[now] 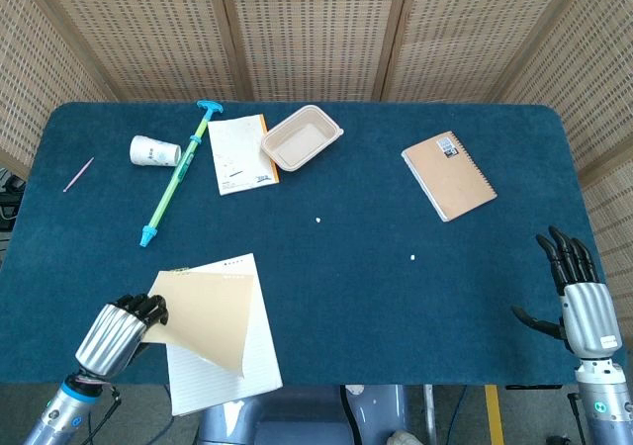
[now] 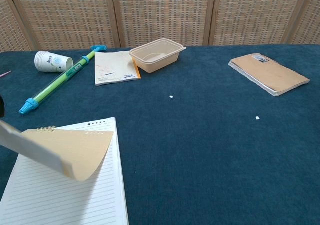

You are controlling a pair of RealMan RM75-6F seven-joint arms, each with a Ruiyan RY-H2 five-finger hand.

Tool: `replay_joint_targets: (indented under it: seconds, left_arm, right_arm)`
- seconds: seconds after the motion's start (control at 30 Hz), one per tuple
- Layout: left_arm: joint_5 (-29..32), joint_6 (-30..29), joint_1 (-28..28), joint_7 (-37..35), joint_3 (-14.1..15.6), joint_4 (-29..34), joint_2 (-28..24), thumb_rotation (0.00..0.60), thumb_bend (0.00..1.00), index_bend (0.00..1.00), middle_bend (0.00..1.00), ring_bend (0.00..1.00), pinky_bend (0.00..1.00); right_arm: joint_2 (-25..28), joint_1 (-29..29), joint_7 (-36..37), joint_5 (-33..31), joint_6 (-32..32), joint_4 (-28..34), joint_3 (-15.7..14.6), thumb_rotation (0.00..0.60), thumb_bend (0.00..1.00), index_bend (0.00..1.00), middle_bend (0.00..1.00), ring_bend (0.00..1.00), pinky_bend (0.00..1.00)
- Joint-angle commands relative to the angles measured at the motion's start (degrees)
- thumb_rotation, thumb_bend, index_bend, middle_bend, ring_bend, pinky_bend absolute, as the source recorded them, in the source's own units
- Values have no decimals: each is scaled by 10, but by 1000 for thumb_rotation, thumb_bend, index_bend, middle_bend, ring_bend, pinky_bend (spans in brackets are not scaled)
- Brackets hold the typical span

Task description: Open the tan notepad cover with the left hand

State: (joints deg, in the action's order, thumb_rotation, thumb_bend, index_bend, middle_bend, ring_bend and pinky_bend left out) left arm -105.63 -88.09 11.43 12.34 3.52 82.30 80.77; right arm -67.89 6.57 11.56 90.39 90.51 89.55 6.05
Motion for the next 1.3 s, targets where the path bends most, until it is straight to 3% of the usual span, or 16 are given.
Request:
replay_joint_targets:
  seconds: [0.03, 0.33, 0.8, 1.17, 1.3]
  left_arm:
    - [50, 43, 28, -7, -41, -10, 9, 600, 878, 819, 478, 487, 626]
    - [151, 146, 100, 2, -119, -44, 42, 600, 878, 819, 478, 487, 625]
    - [280, 227, 183, 47, -210, -99, 67, 600, 868, 805, 477, 487, 625]
    - [397, 306, 254, 88, -265, -217, 95, 600, 852, 755, 438, 477, 615]
    - [431, 331, 283, 99, -276, -275, 117, 600, 792, 680, 384, 431, 581]
  right_arm:
    - [0, 0, 0, 0, 0, 0, 0, 600, 150, 22, 0, 0, 0]
    - [-1, 2, 3, -5, -5, -3, 1, 600, 150, 23, 0, 0, 0]
    - [-1, 4, 14, -13, -13, -9, 3, 600, 150, 22, 0, 0, 0]
    - [-9, 12, 9, -23, -34, -21, 3, 600, 149, 22, 0, 0, 0]
    - [-15, 16, 7, -33, -47, -30, 4, 600, 150, 22, 0, 0, 0]
